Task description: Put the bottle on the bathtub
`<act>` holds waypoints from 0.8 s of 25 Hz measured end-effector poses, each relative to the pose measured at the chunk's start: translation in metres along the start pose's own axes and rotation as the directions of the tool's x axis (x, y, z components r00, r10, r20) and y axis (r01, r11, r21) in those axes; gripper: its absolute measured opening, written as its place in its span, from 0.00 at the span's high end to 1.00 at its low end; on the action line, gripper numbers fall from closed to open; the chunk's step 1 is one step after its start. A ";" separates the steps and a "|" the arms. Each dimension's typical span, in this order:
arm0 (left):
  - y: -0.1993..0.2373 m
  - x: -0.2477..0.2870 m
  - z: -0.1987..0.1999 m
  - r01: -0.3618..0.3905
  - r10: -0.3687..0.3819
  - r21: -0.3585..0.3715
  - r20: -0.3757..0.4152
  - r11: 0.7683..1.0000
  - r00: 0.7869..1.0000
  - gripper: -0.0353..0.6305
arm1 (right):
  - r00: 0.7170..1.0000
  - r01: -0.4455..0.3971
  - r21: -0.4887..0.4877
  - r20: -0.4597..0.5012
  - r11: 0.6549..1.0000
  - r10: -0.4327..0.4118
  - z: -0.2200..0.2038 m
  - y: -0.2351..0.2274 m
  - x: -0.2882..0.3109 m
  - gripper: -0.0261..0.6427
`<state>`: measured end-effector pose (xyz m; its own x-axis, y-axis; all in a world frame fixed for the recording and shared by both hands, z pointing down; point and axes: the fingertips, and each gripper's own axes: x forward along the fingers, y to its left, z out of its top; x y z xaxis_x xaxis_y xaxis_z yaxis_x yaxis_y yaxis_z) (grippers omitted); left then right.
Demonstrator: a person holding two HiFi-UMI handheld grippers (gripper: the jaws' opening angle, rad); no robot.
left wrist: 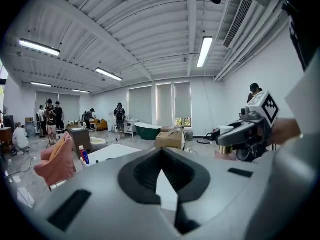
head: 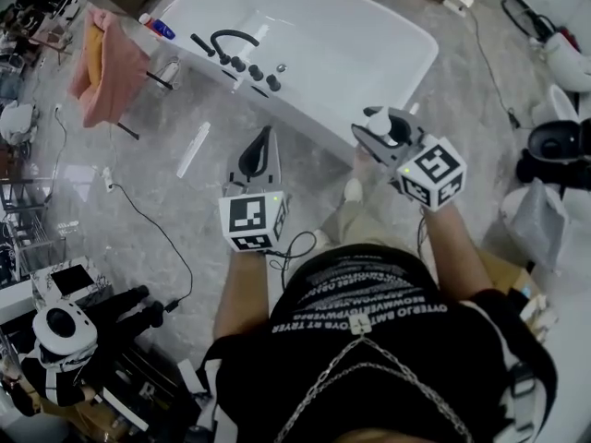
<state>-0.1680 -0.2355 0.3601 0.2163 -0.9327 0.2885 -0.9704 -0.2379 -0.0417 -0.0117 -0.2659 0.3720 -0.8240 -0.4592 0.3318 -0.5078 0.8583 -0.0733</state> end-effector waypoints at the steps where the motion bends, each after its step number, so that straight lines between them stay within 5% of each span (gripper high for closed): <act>1: -0.001 0.002 0.000 -0.001 0.001 -0.003 0.000 1.000 1.000 0.95 | 1.000 0.000 -0.002 -0.005 1.000 0.000 0.000 -0.004 0.002 0.76; 20: 0.014 0.038 -0.021 -0.046 0.046 0.013 -0.062 0.999 0.997 0.95 | 0.992 -0.060 0.048 -0.109 0.997 0.065 -0.044 -0.043 0.056 0.75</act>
<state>-0.1758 -0.2682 0.3907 0.1638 -0.9240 0.3455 -0.9778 -0.1985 -0.0674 -0.0248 -0.3187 0.4355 -0.8232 -0.3747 0.4265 -0.4686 0.8726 -0.1378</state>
